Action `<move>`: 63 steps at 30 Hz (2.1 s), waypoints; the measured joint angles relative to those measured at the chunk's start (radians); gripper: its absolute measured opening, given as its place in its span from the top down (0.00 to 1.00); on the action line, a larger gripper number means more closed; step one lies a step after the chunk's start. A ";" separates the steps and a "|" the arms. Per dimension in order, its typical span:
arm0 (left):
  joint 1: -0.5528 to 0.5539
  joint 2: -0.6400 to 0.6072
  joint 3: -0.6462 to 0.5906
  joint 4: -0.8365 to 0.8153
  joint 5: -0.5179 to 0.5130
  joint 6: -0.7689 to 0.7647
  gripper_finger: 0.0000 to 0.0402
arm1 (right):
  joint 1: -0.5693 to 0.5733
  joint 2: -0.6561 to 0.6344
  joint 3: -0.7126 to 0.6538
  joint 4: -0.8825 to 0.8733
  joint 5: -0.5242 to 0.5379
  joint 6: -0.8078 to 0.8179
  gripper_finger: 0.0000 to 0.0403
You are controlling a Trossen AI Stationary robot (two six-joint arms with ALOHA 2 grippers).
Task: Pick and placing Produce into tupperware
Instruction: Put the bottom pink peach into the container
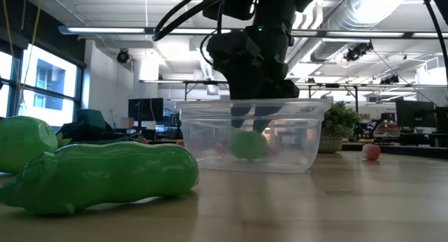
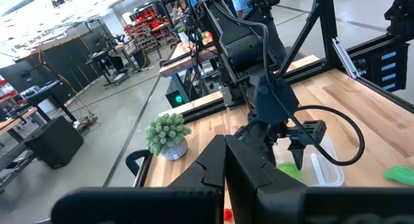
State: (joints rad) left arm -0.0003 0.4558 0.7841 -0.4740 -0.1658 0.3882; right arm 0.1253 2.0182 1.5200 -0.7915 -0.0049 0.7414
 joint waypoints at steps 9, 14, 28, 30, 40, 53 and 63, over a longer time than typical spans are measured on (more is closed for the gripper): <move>0.000 0.000 0.000 0.000 0.000 0.000 1.00 | 0.000 -0.030 0.054 -0.053 0.058 -0.004 0.32; 0.000 0.000 0.000 0.000 0.000 0.000 1.00 | 0.000 -0.120 0.102 -0.171 0.181 0.089 0.32; 0.000 0.000 0.000 0.000 0.000 0.000 1.00 | -0.006 -0.451 -0.038 -0.558 0.381 0.582 0.32; 0.000 0.000 0.000 0.000 0.000 0.000 1.00 | -0.014 -0.506 -0.113 -0.548 0.351 0.626 0.32; 0.000 0.000 0.000 0.000 0.000 0.000 1.00 | -0.096 -0.768 -0.594 -0.248 0.173 0.805 0.32; 0.000 0.000 0.000 0.000 0.000 0.000 1.00 | -0.193 -0.787 -0.858 0.003 0.152 0.856 0.32; 0.000 0.000 0.000 0.000 0.000 0.000 1.00 | -0.198 -0.710 -0.869 0.030 0.163 0.829 0.32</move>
State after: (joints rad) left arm -0.0002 0.4561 0.7841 -0.4744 -0.1658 0.3882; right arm -0.0727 1.3077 0.6510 -0.7620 0.1577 1.5707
